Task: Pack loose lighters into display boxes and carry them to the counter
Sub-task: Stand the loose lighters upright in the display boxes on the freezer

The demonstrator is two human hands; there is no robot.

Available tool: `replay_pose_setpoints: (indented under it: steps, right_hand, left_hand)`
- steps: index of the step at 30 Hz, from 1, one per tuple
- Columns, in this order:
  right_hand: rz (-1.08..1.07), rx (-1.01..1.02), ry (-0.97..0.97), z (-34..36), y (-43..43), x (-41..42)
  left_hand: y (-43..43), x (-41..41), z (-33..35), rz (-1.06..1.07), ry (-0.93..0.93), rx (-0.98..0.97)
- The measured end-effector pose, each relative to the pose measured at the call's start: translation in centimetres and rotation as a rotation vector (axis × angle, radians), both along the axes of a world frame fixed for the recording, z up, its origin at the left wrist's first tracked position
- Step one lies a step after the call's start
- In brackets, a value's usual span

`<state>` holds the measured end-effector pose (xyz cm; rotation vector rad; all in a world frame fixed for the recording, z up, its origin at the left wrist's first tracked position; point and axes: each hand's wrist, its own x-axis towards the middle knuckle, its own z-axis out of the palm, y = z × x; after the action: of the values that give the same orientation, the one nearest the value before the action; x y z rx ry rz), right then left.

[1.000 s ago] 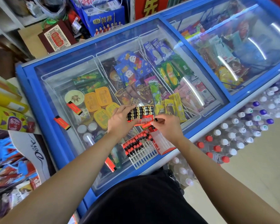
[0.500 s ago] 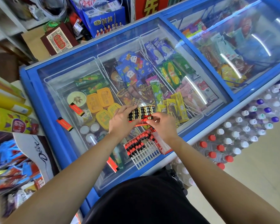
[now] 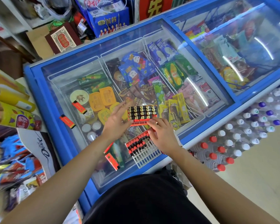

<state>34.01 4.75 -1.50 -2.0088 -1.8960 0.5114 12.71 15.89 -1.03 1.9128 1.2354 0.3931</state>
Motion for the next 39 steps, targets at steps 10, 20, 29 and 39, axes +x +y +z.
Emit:
replay_pose_setpoints:
  steps: [10, 20, 29, 39]
  right_hand:
    - [0.003, 0.011, 0.053, 1.0, -1.0, -1.1]
    - [0.328, -0.089, 0.117, 3.9, 1.7, -8.0]
    - [0.582, -0.337, -0.046, 2.7, 6.9, -14.0]
    - [0.813, -0.405, -0.307, -1.1, 7.4, -17.8]
  left_hand:
    - [-8.7, -11.4, -3.7, 0.202, 0.188, 0.091]
    - [-14.8, -11.2, -6.7, -0.005, 0.278, 0.184]
    - [-15.9, -14.2, -5.5, 0.263, 0.334, 0.073]
    - [-16.0, -14.5, -3.1, 0.533, 0.096, -0.049]
